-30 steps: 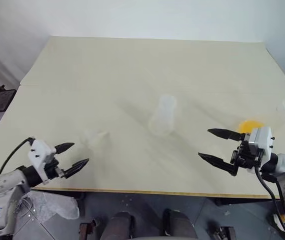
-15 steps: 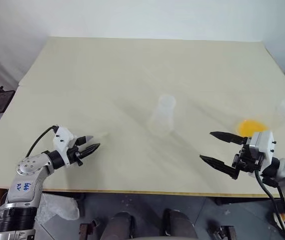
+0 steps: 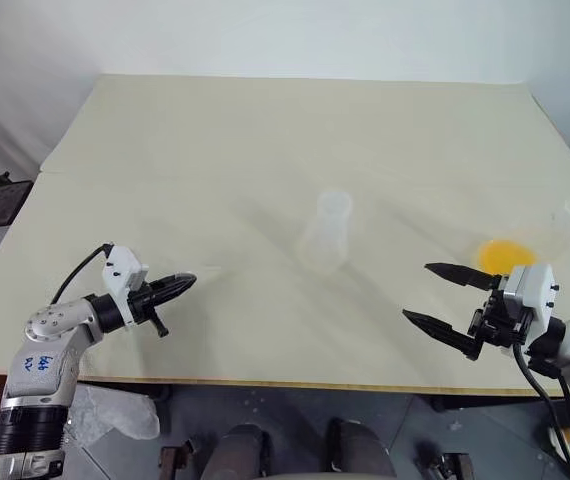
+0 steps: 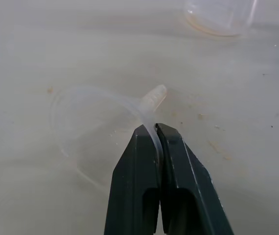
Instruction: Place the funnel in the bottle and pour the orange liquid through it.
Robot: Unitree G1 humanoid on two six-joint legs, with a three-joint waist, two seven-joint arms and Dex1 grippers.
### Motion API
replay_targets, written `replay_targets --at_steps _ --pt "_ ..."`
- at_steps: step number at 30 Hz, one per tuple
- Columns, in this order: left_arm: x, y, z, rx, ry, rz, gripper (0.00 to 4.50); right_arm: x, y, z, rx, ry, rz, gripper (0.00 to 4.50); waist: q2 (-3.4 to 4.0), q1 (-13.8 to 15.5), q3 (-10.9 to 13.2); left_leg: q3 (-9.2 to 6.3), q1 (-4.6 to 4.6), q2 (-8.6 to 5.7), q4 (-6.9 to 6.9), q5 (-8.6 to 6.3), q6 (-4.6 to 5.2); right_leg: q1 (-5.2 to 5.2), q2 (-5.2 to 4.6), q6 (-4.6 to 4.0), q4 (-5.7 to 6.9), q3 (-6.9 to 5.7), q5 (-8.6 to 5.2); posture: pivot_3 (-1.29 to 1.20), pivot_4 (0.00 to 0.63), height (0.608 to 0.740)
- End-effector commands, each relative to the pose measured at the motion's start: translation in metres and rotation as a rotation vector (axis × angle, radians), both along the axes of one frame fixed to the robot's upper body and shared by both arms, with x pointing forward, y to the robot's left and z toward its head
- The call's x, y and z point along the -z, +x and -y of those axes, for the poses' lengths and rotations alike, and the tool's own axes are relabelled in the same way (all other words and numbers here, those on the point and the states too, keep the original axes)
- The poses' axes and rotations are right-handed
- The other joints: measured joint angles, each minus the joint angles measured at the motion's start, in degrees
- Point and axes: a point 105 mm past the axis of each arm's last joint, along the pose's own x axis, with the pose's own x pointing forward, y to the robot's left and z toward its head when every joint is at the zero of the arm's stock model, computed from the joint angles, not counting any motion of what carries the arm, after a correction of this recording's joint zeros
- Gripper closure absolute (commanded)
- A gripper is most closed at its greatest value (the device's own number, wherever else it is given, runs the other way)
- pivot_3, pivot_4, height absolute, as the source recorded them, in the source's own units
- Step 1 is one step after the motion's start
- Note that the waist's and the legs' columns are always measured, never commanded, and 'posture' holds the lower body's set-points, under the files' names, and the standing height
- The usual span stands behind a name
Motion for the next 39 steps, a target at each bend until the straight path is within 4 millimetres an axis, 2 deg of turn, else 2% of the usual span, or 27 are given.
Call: replay_targets --at_steps 1,6,8,10,17,19,23,25,32,39 --pt "-0.026 0.008 -0.002 0.020 -0.026 0.077 4.47 -0.013 -0.001 0.000 0.007 0.000 0.071 0.00 0.00 0.00 0.00 0.00 0.00 0.00 0.00 0.00 0.00 0.00 0.00 0.00 0.00 0.00 0.00 0.00 0.150 0.740" --pt "-0.053 0.018 0.006 0.120 0.002 0.154 4.47 -0.016 -0.001 -0.001 0.014 0.008 0.081 0.00 0.00 -0.16 0.00 0.02 0.00 0.00 -0.03 0.00 0.00 -0.02 0.03 0.00 -0.01 -0.05 0.00 0.00 0.150 0.740" --pt "-0.071 0.027 0.014 0.188 0.016 0.198 4.47 -0.017 -0.002 0.001 0.018 0.010 0.086 0.00 -0.01 0.08 0.01 0.04 0.00 0.01 -0.04 0.00 0.00 -0.03 0.07 0.00 -0.01 -0.15 0.00 0.00 0.150 0.740" --pt "-0.080 0.031 0.020 0.241 0.027 0.217 4.47 -0.018 -0.003 0.002 0.020 0.011 0.089 0.00 -0.02 0.12 0.01 0.03 -0.03 -0.01 0.02 0.01 0.02 -0.02 0.07 0.00 0.00 -0.34 0.00 0.00 0.150 0.740" --pt "-0.130 0.057 0.066 0.530 0.141 0.372 4.47 -0.023 -0.005 0.001 0.050 0.015 0.130 0.00 -0.12 0.27 0.07 0.12 -0.12 -0.07 0.10 0.04 0.08 -0.02 0.07 0.05 0.00 -0.46 0.02 0.00 0.150 0.740" --pt "-0.141 0.062 0.075 0.577 0.164 0.412 4.47 -0.024 -0.007 -0.003 0.050 0.023 0.138 0.00 -0.14 0.13 0.08 0.14 -0.16 -0.06 0.10 0.04 0.09 -0.02 0.09 0.05 -0.04 -0.52 0.03 0.00 0.150 0.740" --pt "-0.165 0.067 0.106 0.705 0.209 0.503 4.47 -0.027 -0.015 -0.009 0.057 0.037 0.155 0.00 -0.19 0.06 0.11 0.22 -0.22 -0.04 0.09 0.04 0.11 -0.05 0.11 0.07 -0.03 -0.59 0.03 0.00 0.150 0.740" --pt "-0.168 0.067 0.120 0.770 0.231 0.527 4.47 -0.027 -0.019 -0.009 0.062 0.038 0.155 0.00 -0.23 0.13 0.13 0.30 -0.24 -0.05 0.10 0.04 0.14 -0.06 0.11 0.09 -0.05 -0.58 0.05 0.00 0.150 0.740" --pt "-0.164 0.067 0.147 0.867 0.316 0.567 4.47 -0.033 -0.019 -0.009 0.099 0.085 0.178 0.00 -0.27 -0.03 0.16 0.40 -0.27 -0.02 0.11 0.03 0.21 -0.10 0.10 0.12 -0.06 -0.60 0.06 0.00 0.150 0.740" --pt "-0.163 0.069 0.162 0.895 0.422 0.608 4.47 -0.031 -0.024 -0.010 0.120 0.086 0.189 0.00 -0.29 0.15 0.17 0.43 -0.41 -0.04 0.16 0.03 0.26 -0.18 0.10 0.14 -0.07 -0.63 0.07 0.00 0.150 0.740"
